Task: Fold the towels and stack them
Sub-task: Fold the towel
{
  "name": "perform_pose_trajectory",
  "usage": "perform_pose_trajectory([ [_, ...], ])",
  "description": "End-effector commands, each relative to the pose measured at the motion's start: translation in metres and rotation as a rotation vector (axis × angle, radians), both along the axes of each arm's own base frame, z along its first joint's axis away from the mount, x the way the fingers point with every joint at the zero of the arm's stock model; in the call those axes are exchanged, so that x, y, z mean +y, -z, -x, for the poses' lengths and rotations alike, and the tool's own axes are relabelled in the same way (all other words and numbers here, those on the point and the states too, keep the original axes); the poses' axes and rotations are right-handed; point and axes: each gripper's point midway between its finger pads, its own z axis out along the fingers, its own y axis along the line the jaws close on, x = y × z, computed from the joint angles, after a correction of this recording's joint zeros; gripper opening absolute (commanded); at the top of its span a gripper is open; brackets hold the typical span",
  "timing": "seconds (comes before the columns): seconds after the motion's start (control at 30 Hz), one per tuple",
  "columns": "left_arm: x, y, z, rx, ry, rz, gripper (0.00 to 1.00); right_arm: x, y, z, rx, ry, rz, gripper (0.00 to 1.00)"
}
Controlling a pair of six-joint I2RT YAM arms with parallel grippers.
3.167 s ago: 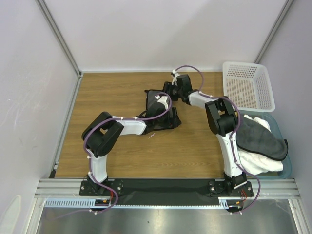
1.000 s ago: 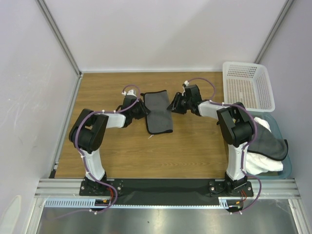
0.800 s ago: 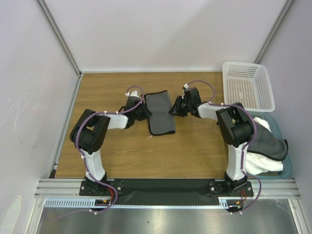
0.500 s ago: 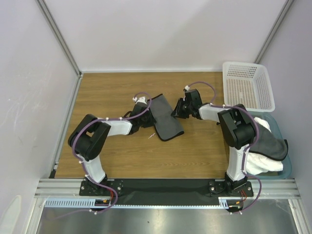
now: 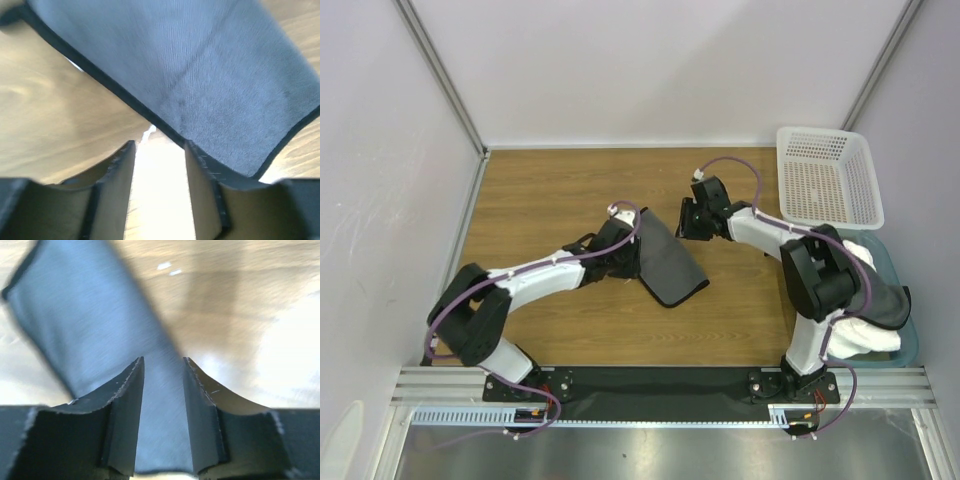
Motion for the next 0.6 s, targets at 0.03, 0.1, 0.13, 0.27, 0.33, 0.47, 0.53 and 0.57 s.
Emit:
perform_pose_trajectory([
  [0.03,0.016,-0.077,-0.037,-0.215,0.006,-0.052,0.54,0.004,-0.061,0.015,-0.102,-0.016,-0.003,0.44],
  [0.1,0.023,-0.092,-0.055,-0.262,-0.025,-0.021,0.58,0.0,-0.068,0.028,-0.101,-0.005,-0.025,0.45],
  [0.13,0.024,-0.096,-0.062,-0.271,-0.034,-0.003,0.59,-0.004,-0.054,0.043,-0.057,0.001,-0.033,0.45],
  [0.27,0.028,-0.106,-0.099,-0.355,-0.06,0.079,0.57,-0.014,-0.041,0.075,-0.011,0.045,-0.08,0.45],
  [0.33,0.018,-0.106,-0.119,-0.406,-0.055,0.129,0.54,-0.016,-0.03,0.084,0.015,0.058,-0.094,0.44],
  [0.47,-0.006,-0.097,-0.143,-0.413,-0.013,0.186,0.49,-0.016,-0.014,0.092,0.046,0.052,-0.097,0.42],
  [0.53,-0.019,-0.085,-0.151,-0.405,0.011,0.218,0.47,-0.013,-0.011,0.092,0.049,0.041,-0.098,0.42],
  [0.57,-0.021,-0.079,-0.154,-0.393,-0.001,0.228,0.46,-0.012,-0.009,0.092,0.044,0.033,-0.099,0.41],
])
